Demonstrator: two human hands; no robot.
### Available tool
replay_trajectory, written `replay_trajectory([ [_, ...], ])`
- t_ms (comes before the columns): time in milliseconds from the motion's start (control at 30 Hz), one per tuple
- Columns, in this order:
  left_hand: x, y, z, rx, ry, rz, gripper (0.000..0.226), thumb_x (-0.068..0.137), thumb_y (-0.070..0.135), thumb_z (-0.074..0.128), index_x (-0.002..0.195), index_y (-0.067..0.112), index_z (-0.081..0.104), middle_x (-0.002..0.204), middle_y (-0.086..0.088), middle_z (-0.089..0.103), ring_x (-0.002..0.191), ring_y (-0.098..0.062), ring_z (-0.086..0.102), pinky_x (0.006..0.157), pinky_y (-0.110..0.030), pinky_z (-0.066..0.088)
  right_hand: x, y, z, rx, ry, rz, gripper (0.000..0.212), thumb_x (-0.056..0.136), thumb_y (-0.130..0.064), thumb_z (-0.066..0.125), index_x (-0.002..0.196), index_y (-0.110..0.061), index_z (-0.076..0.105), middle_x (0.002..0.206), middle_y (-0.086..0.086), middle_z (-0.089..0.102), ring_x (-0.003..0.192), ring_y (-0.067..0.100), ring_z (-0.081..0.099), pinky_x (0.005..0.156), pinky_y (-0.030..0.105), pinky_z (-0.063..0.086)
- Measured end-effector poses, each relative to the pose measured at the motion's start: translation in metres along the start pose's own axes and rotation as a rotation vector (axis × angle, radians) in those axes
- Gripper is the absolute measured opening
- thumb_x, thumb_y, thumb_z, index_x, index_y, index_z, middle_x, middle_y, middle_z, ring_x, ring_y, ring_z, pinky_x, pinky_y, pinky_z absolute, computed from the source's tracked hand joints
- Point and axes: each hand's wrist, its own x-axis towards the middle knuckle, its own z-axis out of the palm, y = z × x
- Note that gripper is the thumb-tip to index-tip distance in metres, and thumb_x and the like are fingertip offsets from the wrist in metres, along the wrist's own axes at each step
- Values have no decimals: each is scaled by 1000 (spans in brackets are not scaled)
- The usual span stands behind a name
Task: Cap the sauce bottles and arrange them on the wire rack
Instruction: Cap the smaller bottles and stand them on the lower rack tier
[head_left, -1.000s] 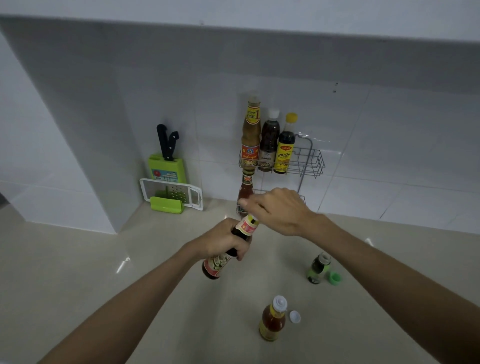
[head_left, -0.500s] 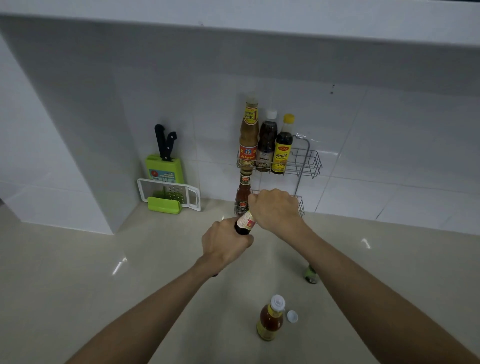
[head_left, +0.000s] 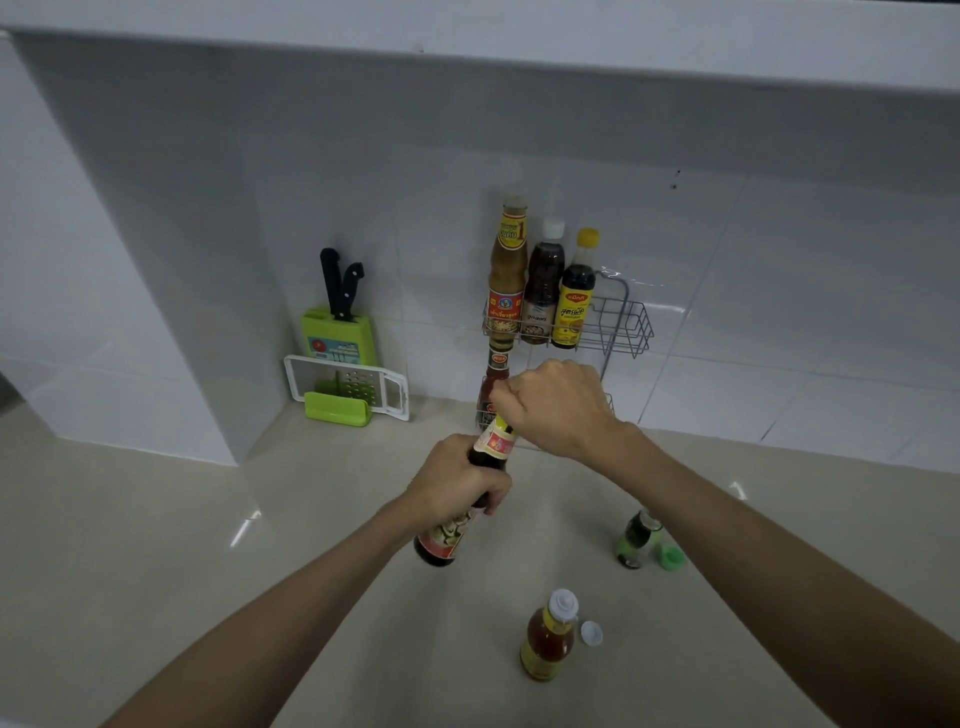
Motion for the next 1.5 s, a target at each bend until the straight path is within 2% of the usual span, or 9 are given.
replay_trajectory([
  [133,-2,1,15,451,355,-69,13,61,32,63,68,23,55,70,0,67,69,-26,61,57,-27,40,-4,-11,16,6,-113,215,22,96,-25,44,103,-8,57,95,13,63,86,34,60,60,36,38],
  [233,-2,-3,19,528,410,-84,21,67,37,59,85,25,60,81,-2,69,79,-30,63,64,-29,44,-2,-9,28,449,-175,464,37,91,-42,44,75,-11,58,76,8,61,71,26,55,58,30,37],
  [333,-1,0,9,442,335,-17,24,68,40,63,88,28,57,82,1,68,78,-24,62,64,-29,45,3,-6,24,830,-110,486,32,84,-34,57,60,-13,55,63,3,57,58,17,50,54,27,37],
  [567,-6,-20,-25,-12,-207,3,66,60,33,89,118,24,58,108,2,73,104,-13,68,98,-36,52,38,30,-24,887,-109,339,33,84,-27,62,57,-9,53,50,-5,41,41,2,34,49,23,29],
  [800,14,-31,-2,-135,-4,32,52,50,30,92,97,20,70,91,-3,77,83,-15,71,86,-37,58,17,34,-4,1065,-124,479,36,79,-59,64,92,-25,66,77,-6,62,62,8,53,49,24,40],
  [1000,46,-44,12,-33,-2,3,45,56,25,91,95,26,68,89,3,75,79,-6,69,79,-30,57,-21,47,68,1192,-242,536,45,72,-35,82,111,-22,63,106,-4,68,94,15,69,74,39,62],
  [1167,96,-45,2,253,-184,-137,87,72,16,80,145,20,33,148,-5,44,135,-20,43,101,-25,40,-7,63,108,1094,-36,655,36,70,-29,83,99,-25,62,97,-6,67,92,18,67,74,44,61],
  [1367,163,-40,-16,171,-117,-245,86,83,8,68,151,18,17,153,-9,34,137,-25,36,90,-21,32,32,85,144,1070,171,722,37,73,-6,80,107,-11,65,91,-4,65,76,-8,62,62,1,43],
  [1500,201,-46,-14,73,-108,-311,102,82,4,68,154,13,-4,160,-9,19,144,-26,25,94,-22,29,51,99,177,996,162,720,45,71,-18,82,113,-22,66,94,-8,69,89,8,65,74,15,52],
])
